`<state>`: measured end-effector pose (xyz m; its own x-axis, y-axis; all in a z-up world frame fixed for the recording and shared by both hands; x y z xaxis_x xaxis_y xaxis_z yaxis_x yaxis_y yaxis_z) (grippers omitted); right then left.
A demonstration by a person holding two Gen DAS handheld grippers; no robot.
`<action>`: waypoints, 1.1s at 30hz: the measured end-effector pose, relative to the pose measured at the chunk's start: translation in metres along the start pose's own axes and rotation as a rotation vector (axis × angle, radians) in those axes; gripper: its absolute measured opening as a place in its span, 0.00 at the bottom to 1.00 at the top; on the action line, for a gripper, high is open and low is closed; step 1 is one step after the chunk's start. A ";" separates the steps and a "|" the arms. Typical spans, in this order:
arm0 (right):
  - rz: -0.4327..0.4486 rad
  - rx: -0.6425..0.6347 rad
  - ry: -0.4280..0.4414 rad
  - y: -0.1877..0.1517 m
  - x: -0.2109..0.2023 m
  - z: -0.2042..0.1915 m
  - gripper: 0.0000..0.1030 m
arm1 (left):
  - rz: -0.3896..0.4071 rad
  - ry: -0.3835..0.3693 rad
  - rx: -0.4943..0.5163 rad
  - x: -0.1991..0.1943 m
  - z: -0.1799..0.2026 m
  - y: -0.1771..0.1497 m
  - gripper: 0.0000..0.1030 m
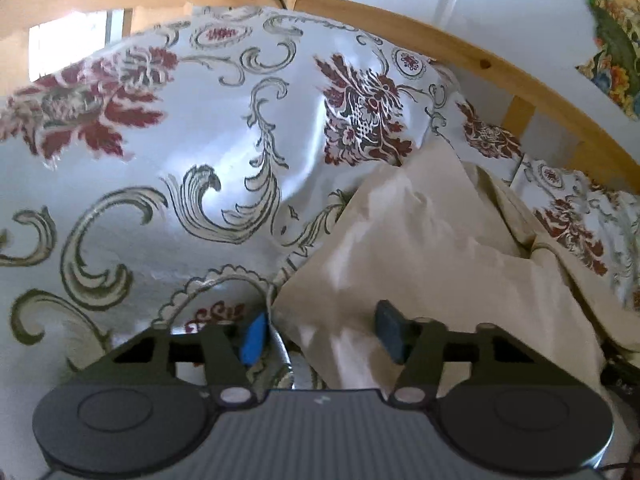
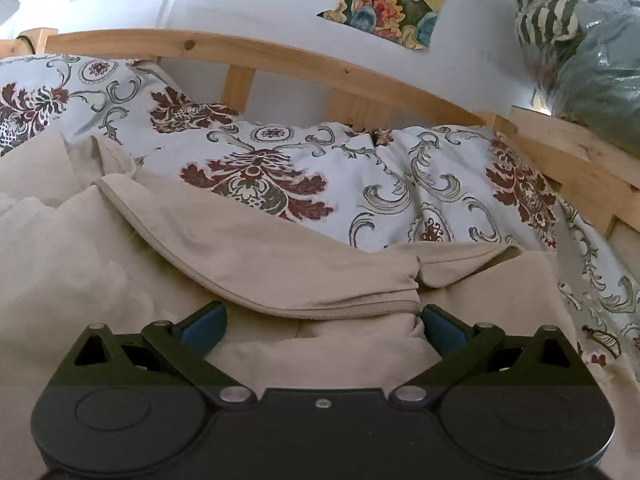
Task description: Fold large clothes
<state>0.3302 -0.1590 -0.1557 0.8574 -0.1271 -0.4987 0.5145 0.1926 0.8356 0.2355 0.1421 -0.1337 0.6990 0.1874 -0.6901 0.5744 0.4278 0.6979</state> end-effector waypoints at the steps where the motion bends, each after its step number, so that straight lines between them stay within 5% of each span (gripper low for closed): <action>1: 0.000 0.002 0.002 0.000 -0.001 0.000 0.99 | 0.008 0.006 0.010 -0.002 0.001 0.000 0.52; 6: 0.013 0.019 0.014 0.001 -0.004 0.004 0.99 | 0.051 -0.009 0.020 -0.020 0.003 -0.005 0.51; 17: 0.019 0.031 0.023 0.001 -0.006 0.004 0.99 | 0.006 -0.152 -0.059 -0.044 0.009 -0.020 0.57; 20: 0.019 0.032 0.023 0.001 -0.006 0.004 0.99 | -0.034 -0.166 -0.064 -0.044 0.015 -0.025 0.63; 23: 0.020 0.032 0.023 0.002 -0.006 0.004 0.99 | -0.113 -0.270 -0.112 -0.041 0.021 -0.034 0.64; 26: 0.019 0.032 0.022 0.002 -0.006 0.004 0.99 | -0.141 -0.233 -0.053 -0.029 0.028 -0.039 0.65; 33: 0.074 0.083 0.037 0.003 -0.019 0.011 0.99 | -0.080 -0.179 -0.166 -0.009 0.007 -0.017 0.71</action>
<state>0.3159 -0.1664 -0.1410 0.8934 -0.0797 -0.4420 0.4488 0.1184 0.8857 0.2228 0.1269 -0.1377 0.7272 -0.0060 -0.6864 0.5633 0.5768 0.5917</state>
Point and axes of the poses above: each gripper's, at about its wrist camera, not at the fingertips, and x roughly the way its jaws point, z to its right, y to its top, the point moved 6 cm from there along x, roughly the way its jaws point, and after that the axes turned 1 degree about -z, right-handed, at the moved point
